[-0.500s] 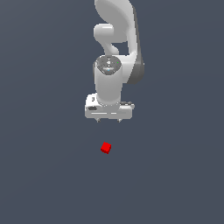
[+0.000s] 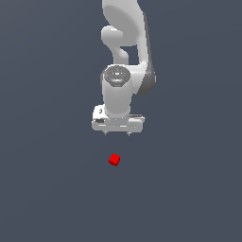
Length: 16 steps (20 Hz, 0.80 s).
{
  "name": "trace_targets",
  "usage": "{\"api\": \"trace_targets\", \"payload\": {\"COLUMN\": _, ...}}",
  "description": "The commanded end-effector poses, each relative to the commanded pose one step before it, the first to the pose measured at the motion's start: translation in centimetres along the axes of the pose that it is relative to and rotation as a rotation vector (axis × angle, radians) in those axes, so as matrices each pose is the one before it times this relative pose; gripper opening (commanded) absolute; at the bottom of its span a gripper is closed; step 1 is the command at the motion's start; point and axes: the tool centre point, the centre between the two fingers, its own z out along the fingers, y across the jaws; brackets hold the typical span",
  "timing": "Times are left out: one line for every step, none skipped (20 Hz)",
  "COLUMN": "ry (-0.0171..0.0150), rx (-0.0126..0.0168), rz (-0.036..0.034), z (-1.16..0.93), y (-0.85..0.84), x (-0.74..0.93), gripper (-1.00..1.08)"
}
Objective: Pick up the red cube and move it to a goal position.
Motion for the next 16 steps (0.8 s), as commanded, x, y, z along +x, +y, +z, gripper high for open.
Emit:
{"api": "trace_targets", "payload": {"ry": 0.0006, "rx": 0.00151, "rz": 0.02564, "z": 0.947, "y": -0.027, "x": 0.489, "gripper": 1.0}}
{"api": "trace_targets", "payload": {"ry": 0.00072, "rx": 0.00082, "rz": 0.01307, "z": 0.458, "y": -0.014, "x": 0.262, "gripper": 1.0}}
{"api": "trace_targets", "payload": {"ry": 0.00079, "rx": 0.00089, "rz": 0.01425, "z": 0.499, "y": -0.015, "x": 0.286, "gripper": 1.0}}
{"api": "trace_targets", "payload": {"ry": 0.00086, "rx": 0.00097, "rz": 0.01542, "z": 0.54, "y": -0.016, "x": 0.311, "gripper": 1.0}}
{"api": "trace_targets", "payload": {"ry": 0.00092, "rx": 0.00106, "rz": 0.01656, "z": 0.579, "y": -0.017, "x": 0.335, "gripper": 1.0}}
{"api": "trace_targets", "payload": {"ry": 0.00099, "rx": 0.00114, "rz": 0.01768, "z": 0.617, "y": -0.016, "x": 0.358, "gripper": 1.0}}
{"api": "trace_targets", "payload": {"ry": 0.00105, "rx": 0.00122, "rz": 0.01868, "z": 0.651, "y": -0.017, "x": 0.38, "gripper": 1.0}}
{"api": "trace_targets", "payload": {"ry": 0.0011, "rx": 0.0013, "rz": 0.01958, "z": 0.681, "y": -0.018, "x": 0.4, "gripper": 1.0}}
{"api": "trace_targets", "payload": {"ry": 0.00114, "rx": 0.00138, "rz": 0.02039, "z": 0.708, "y": -0.017, "x": 0.418, "gripper": 1.0}}
{"api": "trace_targets", "payload": {"ry": 0.00118, "rx": 0.00146, "rz": 0.02108, "z": 0.73, "y": -0.017, "x": 0.434, "gripper": 1.0}}
{"api": "trace_targets", "payload": {"ry": 0.00117, "rx": 0.00148, "rz": 0.02088, "z": 0.72, "y": -0.016, "x": 0.433, "gripper": 1.0}}
{"api": "trace_targets", "payload": {"ry": 0.00109, "rx": 0.00142, "rz": 0.01959, "z": 0.673, "y": -0.015, "x": 0.409, "gripper": 1.0}}
{"api": "trace_targets", "payload": {"ry": 0.00102, "rx": 0.00135, "rz": 0.0183, "z": 0.627, "y": -0.014, "x": 0.383, "gripper": 1.0}}
{"api": "trace_targets", "payload": {"ry": 0.00094, "rx": 0.00128, "rz": 0.01705, "z": 0.583, "y": -0.012, "x": 0.358, "gripper": 1.0}}
{"api": "trace_targets", "payload": {"ry": 0.00087, "rx": 0.00121, "rz": 0.01582, "z": 0.54, "y": -0.012, "x": 0.333, "gripper": 1.0}}
{"api": "trace_targets", "payload": {"ry": 0.0008, "rx": 0.00114, "rz": 0.01461, "z": 0.496, "y": -0.011, "x": 0.311, "gripper": 1.0}}
